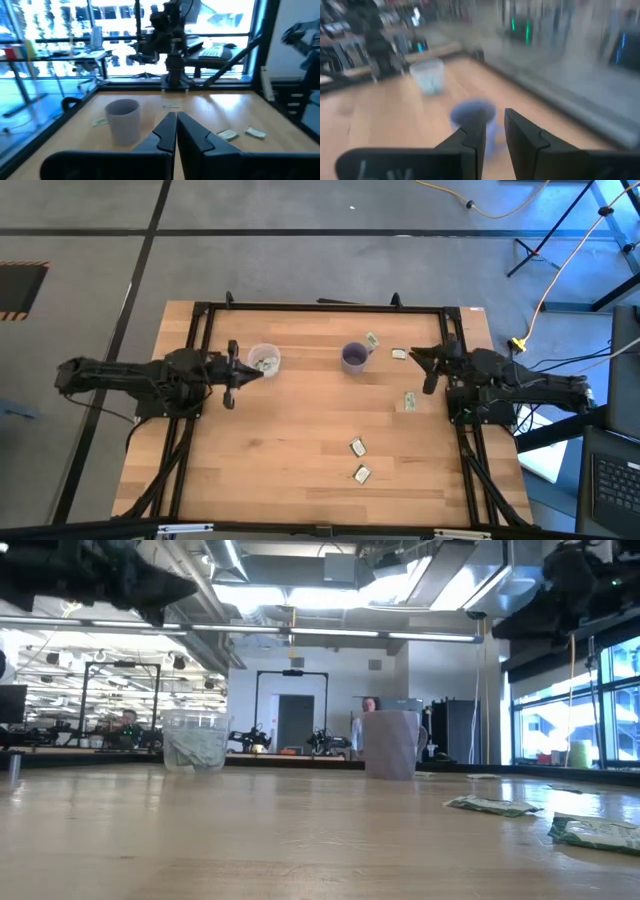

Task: Pick and place Stevia / Truvia into bins
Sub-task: Put the light green stevia packet into the transparent container

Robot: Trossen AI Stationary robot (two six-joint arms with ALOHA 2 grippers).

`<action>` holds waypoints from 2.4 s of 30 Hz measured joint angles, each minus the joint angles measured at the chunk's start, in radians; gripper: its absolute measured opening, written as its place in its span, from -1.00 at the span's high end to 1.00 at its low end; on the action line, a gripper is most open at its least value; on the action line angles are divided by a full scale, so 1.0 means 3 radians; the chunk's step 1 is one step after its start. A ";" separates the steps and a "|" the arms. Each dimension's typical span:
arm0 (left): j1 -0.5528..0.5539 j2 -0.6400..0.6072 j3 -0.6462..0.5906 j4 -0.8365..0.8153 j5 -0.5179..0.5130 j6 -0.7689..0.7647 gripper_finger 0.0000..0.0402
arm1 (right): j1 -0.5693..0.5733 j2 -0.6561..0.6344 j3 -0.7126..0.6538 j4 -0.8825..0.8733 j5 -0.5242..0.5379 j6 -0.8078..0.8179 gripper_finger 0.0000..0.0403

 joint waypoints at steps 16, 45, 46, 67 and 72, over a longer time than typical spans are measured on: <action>0.0257 -0.0403 -0.0330 -0.0025 -0.0318 0.0076 0.97 | 0.0034 0.2169 0.0668 -0.1595 -0.0660 0.2646 0.63; 0.0257 -0.0401 -0.0330 0.0013 -0.0647 0.0148 0.97 | 0.0677 0.3145 0.0664 -0.1440 -0.1051 0.3485 0.63; 0.0257 -0.0401 -0.0330 0.0013 -0.0647 0.0203 0.97 | 0.0677 0.3145 0.0664 -0.1439 -0.1051 0.3479 0.63; 0.0257 -0.0401 -0.0330 -0.0014 -0.0648 0.0483 0.96 | 0.0675 0.3381 0.0662 -0.1490 -0.1055 0.3470 0.63; 0.0257 -0.0400 -0.0330 -0.0014 -0.0647 0.0483 0.97 | 0.0676 0.3680 0.0684 -0.1499 -0.1033 0.3484 0.63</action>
